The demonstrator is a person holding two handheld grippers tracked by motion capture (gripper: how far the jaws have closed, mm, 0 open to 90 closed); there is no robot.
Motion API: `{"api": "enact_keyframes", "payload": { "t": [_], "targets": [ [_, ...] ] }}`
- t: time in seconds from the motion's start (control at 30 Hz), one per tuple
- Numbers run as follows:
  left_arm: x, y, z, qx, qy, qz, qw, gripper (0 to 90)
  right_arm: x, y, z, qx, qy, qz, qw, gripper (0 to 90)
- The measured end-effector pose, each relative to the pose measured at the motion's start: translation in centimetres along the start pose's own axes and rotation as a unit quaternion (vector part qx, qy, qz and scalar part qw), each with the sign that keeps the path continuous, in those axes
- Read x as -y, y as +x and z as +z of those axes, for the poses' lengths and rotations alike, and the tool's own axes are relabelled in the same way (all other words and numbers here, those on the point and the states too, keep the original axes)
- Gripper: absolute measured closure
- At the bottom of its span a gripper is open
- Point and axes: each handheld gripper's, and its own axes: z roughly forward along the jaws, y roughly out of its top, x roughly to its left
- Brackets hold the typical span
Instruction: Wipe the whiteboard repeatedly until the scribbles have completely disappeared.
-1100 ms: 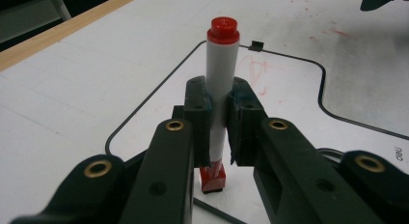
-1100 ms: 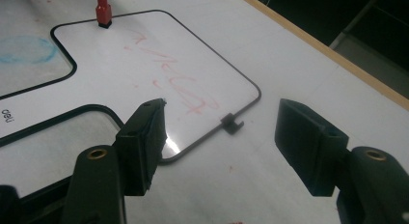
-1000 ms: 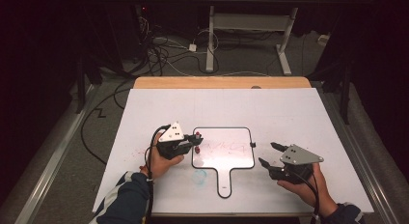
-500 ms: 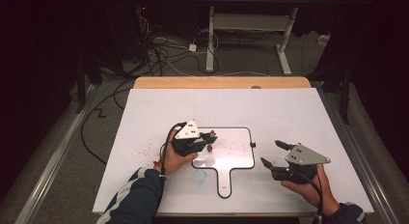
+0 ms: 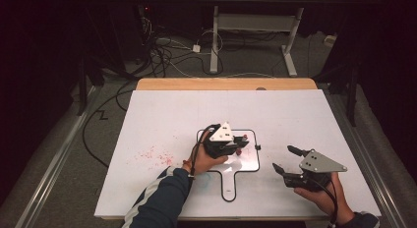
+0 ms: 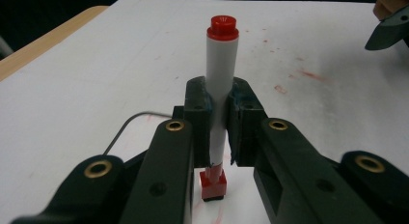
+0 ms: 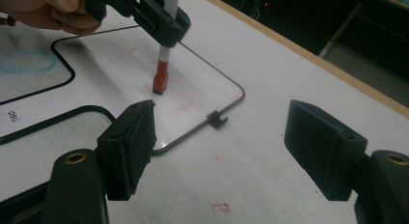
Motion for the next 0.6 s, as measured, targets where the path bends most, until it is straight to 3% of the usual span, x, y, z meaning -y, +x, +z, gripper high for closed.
{"api": "enact_keyframes", "payload": {
  "t": [0.3,0.37,0.6],
  "targets": [
    [-2.1,-0.6,3.5,0.022,0.002,0.021,0.9995,79.0,0.4,-0.6,-0.5,0.01,-0.002,0.002,0.9999,27.8],
    [-2.1,-0.6,3.6,0.022,0.003,0.026,0.9994,79.0,0.4,-0.6,-0.5,0.01,-0.003,0.002,0.9999,27.8],
    [-1.1,0.7,2.2,0.014,0.0,-0.005,0.9999,79.0,0.4,-0.6,-0.7,0.014,-0.002,0.0,0.9999,28.0]
  ]
}}
